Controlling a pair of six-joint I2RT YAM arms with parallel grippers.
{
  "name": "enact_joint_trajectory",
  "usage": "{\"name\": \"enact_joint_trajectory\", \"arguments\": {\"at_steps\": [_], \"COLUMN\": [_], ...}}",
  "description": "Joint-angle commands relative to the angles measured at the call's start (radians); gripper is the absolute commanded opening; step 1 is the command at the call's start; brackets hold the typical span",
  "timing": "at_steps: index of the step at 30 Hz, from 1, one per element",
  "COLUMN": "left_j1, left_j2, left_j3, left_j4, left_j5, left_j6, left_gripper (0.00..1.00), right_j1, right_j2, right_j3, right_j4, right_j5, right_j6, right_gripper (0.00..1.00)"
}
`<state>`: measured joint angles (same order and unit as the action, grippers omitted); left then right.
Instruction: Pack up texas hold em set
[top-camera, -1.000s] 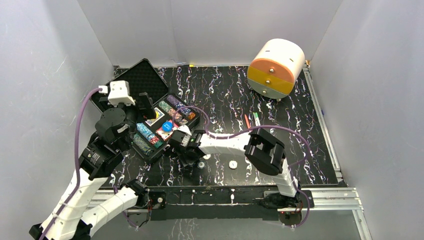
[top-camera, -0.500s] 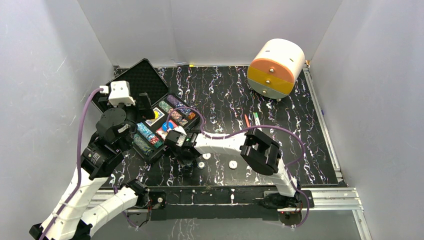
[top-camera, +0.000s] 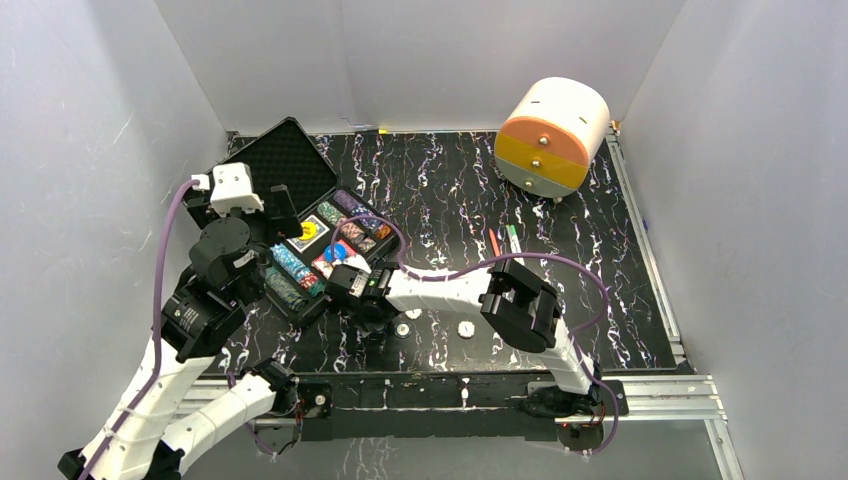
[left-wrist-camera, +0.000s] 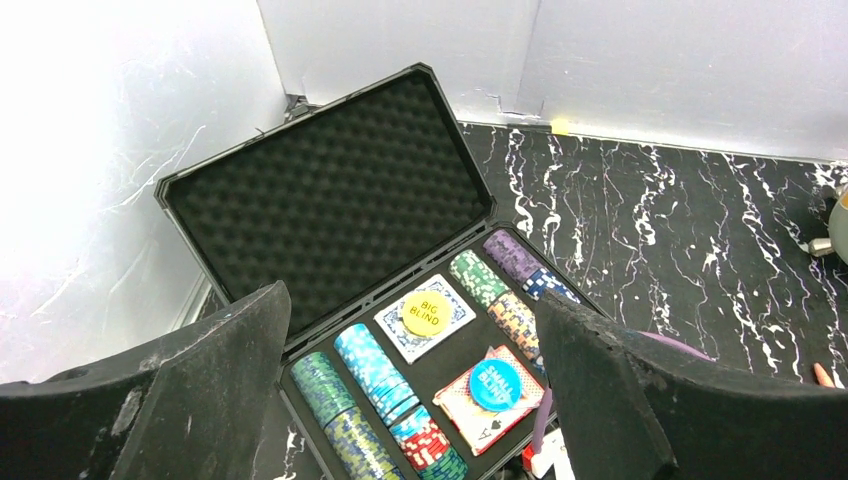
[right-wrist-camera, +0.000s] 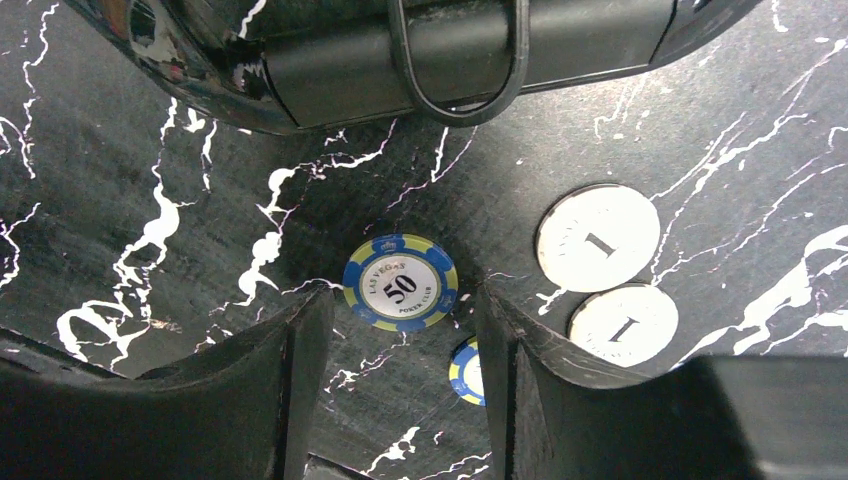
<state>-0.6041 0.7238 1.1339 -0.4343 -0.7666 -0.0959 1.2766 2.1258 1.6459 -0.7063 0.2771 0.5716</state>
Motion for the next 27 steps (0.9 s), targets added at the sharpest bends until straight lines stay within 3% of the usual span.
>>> {"name": "enact_joint_trajectory", "arguments": {"at_steps": [1, 17, 22, 27], "left_j1": [0.003, 0.003, 0.003, 0.002], "left_j2": [-0.019, -0.017, -0.018, -0.019], "left_j3": [0.000, -0.012, -0.016, -0.022], "left_j4": [0.008, 0.012, 0.012, 0.012], "left_j5": [-0.050, -0.044, -0.046, -0.043], "left_j6": [0.009, 0.010, 0.012, 0.011], "left_gripper": [0.92, 0.93, 0.93, 0.93], "right_j1": [0.004, 0.004, 0.004, 0.004], "right_j2": [-0.034, 0.046, 0.052, -0.051], "right_j3": [0.030, 0.014, 0.015, -0.009], "right_j4": [0.017, 0.032, 0.019, 0.020], "right_j5": [-0.026, 0.024, 0.035, 0.093], "right_j6": [0.004, 0.012, 0.024, 0.060], "right_gripper": [0.63, 0.61, 0.47, 0.44]}}
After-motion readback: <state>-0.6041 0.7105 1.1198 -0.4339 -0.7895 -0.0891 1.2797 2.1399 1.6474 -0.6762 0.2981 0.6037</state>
